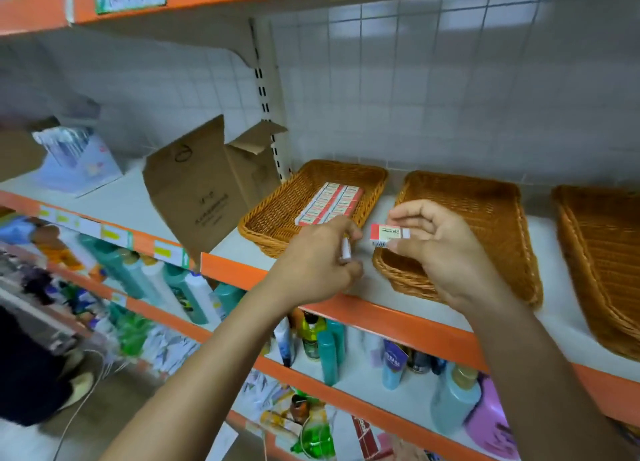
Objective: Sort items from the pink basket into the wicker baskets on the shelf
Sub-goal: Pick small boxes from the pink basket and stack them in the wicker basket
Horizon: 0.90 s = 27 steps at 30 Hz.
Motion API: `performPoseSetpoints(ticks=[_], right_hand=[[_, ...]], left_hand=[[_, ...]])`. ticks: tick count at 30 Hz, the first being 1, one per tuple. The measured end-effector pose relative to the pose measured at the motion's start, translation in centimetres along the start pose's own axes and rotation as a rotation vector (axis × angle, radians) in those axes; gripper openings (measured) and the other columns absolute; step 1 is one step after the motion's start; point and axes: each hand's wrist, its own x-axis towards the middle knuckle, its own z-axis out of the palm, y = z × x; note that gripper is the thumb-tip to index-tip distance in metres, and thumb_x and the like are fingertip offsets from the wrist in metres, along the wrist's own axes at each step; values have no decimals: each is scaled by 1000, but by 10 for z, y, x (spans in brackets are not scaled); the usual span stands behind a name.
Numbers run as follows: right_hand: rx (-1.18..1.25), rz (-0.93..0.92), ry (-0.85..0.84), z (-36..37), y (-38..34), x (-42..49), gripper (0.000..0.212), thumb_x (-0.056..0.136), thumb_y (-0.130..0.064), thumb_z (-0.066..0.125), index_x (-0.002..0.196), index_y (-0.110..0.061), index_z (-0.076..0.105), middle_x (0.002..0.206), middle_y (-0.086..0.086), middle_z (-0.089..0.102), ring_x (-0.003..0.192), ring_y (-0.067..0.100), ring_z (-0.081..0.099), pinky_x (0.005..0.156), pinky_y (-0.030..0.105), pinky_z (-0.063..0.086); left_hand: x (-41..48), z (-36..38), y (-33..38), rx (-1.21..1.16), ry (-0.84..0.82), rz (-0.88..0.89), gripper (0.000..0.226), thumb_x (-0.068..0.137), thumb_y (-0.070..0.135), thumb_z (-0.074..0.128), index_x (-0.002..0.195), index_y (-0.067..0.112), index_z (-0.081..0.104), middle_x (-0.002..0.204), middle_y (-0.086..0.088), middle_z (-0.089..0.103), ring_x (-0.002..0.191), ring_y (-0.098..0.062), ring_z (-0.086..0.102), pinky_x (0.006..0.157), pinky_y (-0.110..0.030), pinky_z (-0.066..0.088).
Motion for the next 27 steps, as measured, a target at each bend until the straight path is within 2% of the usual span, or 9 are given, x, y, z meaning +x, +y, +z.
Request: performPoseSetpoints(ticks=[4,7,9,10,12,15,18,23,27], right_hand=[[8,-12,-51,15,4,34,45,72,25,60,92,-16,59,96,2,63,89,8,63,67,11,52],[-4,-1,-83,24,9,57,46,72,24,60,92,-18,59,99,2,64,91,10,64,67,13,52],[-21,9,-92,29,12,68,46,72,24,60,92,-18,59,100,4,64,93,11,64,69,14,53],[-30,14,-82,31,13,73,46,73,23,60,94,-17,59,101,4,64,93,11,65,69,15,53],[-19,42,-31,36,17,80,42,77,19,61,103,-14,58,104,5,65,92,10,65,71,17,53],[33,144,17,43,22,90,39,89,6,55,124,-11,51,104,7,66,88,11,66,70,18,55],[-3,209,-43,52,21,97,39,97,-8,47,135,-11,43,97,6,68,83,10,68,71,19,56],[-57,165,64,76,20,111,8,98,-20,49,100,-24,55,78,-1,67,64,6,66,61,20,55],[-110,143,141,93,25,120,14,96,-20,52,105,-31,53,92,6,67,74,14,65,66,28,55]], left_hand=[[28,-6,-19,61,28,-21,41,83,43,65,118,28,52,59,11,41,74,-22,51,60,-28,28],[46,-9,-30,104,68,0,47,84,46,63,127,30,52,53,9,41,67,-18,44,59,-29,29],[55,-9,-37,119,81,19,45,85,46,63,126,30,55,62,7,55,71,-21,53,60,-31,35],[58,-8,-41,120,90,27,44,84,47,63,124,30,57,74,3,64,78,-24,59,62,-32,41],[64,-6,-48,121,139,27,42,84,49,62,121,29,60,93,-1,70,86,-26,62,68,-34,47],[73,-7,-58,169,284,-36,39,82,51,62,116,30,61,81,1,66,82,-25,63,63,-32,45],[83,-7,-69,209,344,-34,40,81,53,63,113,29,59,82,0,66,81,-22,63,61,-29,41],[94,-9,-88,143,299,102,41,78,52,68,107,25,57,78,2,63,80,-22,63,59,-28,34],[104,-17,-106,90,165,241,40,79,41,71,114,24,58,84,-2,66,84,-25,62,63,-31,38]])
